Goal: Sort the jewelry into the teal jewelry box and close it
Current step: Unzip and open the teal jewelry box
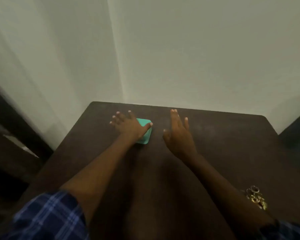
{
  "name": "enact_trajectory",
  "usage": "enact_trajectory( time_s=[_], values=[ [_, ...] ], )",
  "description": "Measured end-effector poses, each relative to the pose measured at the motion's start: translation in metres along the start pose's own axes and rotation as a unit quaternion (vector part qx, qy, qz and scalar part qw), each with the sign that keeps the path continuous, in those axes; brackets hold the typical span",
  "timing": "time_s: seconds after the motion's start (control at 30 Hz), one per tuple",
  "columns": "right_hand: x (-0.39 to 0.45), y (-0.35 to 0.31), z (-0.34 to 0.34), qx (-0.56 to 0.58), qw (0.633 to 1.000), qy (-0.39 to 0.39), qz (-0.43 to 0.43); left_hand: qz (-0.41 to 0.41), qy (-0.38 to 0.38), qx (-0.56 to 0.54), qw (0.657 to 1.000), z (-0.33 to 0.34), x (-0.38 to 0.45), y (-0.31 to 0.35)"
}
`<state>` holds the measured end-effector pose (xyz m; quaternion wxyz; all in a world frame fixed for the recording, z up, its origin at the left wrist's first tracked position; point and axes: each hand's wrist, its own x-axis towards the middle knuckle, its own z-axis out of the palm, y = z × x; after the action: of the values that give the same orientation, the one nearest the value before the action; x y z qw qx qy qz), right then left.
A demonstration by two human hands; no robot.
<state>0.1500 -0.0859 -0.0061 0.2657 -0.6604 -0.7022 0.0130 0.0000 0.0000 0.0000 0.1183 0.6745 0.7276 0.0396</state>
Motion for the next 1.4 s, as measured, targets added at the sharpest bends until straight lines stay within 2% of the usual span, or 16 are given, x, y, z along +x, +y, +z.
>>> enact_trajectory(
  time_s=[0.1, 0.27, 0.33, 0.43, 0.57, 0.63, 0.7, 0.9, 1.03, 1.17, 1.4],
  values=[
    [-0.014, 0.001, 0.017, 0.014, 1.0, 0.006, -0.016, -0.024, -0.052, -0.01, 0.998, 0.027, 0.002, -0.003],
    [-0.046, -0.002, 0.025, 0.04, 0.999, -0.001, -0.013, 0.03, 0.004, -0.024, 0.999, 0.045, -0.012, -0.017],
    [-0.061, -0.004, 0.022, 0.038, 0.999, -0.019, -0.009, 0.078, -0.008, -0.033, 0.996, 0.043, -0.025, -0.026],
    [-0.084, -0.004, 0.009, 0.047, 0.997, -0.057, 0.007, 0.194, -0.049, -0.012, 0.98, 0.037, -0.053, -0.04],
    [-0.108, -0.006, -0.007, 0.059, 0.984, -0.162, 0.038, 0.328, -0.132, 0.024, 0.935, 0.029, -0.095, -0.052],
    [-0.122, -0.007, -0.007, 0.064, 0.972, -0.222, 0.043, 0.373, -0.163, 0.037, 0.913, 0.026, -0.115, -0.053],
    [-0.137, -0.008, -0.006, 0.068, 0.965, -0.247, 0.046, 0.399, -0.179, 0.052, 0.898, 0.024, -0.131, -0.051],
    [-0.168, -0.016, -0.015, 0.09, 0.968, -0.226, 0.054, 0.394, -0.217, 0.093, 0.888, 0.026, -0.149, -0.055],
    [-0.169, -0.015, -0.026, 0.133, 0.974, -0.18, 0.038, 0.388, -0.23, 0.071, 0.889, 0.027, -0.152, -0.059],
    [-0.154, -0.008, -0.027, 0.156, 0.973, -0.151, 0.076, 0.388, -0.244, 0.034, 0.888, 0.031, -0.149, -0.064],
    [-0.121, -0.001, -0.007, 0.173, 0.95, -0.242, 0.096, 0.39, -0.27, 0.004, 0.88, 0.034, -0.143, -0.067]
  ],
)
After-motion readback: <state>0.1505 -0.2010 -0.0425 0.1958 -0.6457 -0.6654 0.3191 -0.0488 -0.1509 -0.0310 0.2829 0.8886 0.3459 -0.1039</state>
